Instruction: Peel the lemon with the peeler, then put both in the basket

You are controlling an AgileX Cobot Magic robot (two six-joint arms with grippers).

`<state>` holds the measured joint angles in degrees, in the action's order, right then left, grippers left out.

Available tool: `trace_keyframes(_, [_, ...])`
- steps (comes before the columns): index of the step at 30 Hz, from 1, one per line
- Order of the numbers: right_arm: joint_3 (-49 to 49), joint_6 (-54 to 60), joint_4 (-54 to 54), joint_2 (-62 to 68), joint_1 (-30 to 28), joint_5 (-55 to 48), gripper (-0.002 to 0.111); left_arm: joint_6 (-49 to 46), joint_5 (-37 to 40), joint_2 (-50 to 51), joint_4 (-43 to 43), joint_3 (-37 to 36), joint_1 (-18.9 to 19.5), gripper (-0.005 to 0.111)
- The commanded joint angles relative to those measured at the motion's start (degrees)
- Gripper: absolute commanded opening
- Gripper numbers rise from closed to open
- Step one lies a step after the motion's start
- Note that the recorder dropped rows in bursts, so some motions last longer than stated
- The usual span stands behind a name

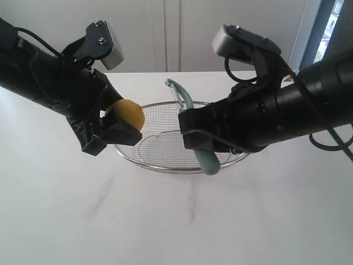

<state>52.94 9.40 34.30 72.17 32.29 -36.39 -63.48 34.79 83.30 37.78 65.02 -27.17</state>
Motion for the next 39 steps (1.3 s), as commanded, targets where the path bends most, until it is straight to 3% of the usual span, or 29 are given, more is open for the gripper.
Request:
trace_keyframes(1, [-1.3, -0.5, 0.5, 3.6, -0.4, 2.9, 0.000, 0.6, 1.3, -0.7, 1.1, -0.4, -0.3, 0.000])
trace_keyframes(4, [-1.3, 2.4, 6.1, 8.3, -0.4, 3.1, 0.000, 0.7, 1.3, -0.7, 1.1, -0.4, -0.3, 0.000])
trace_keyframes(11, [-1.3, 24.3, 33.0, 16.1, -0.4, 0.0, 0.000, 0.8, 1.3, -0.7, 1.2, -0.4, -0.3, 0.000])
trace_keyframes(14, [-1.3, 28.5, 38.0, 16.7, -0.4, -2.2, 0.000, 0.8, 1.3, -0.7, 1.2, -0.4, -0.3, 0.000])
trace_keyframes(39, [-1.3, 28.8, 37.7, 16.0, -1.0, -2.4, 0.000, 0.8, 1.3, -0.7, 1.3, -0.4, -0.3, 0.000])
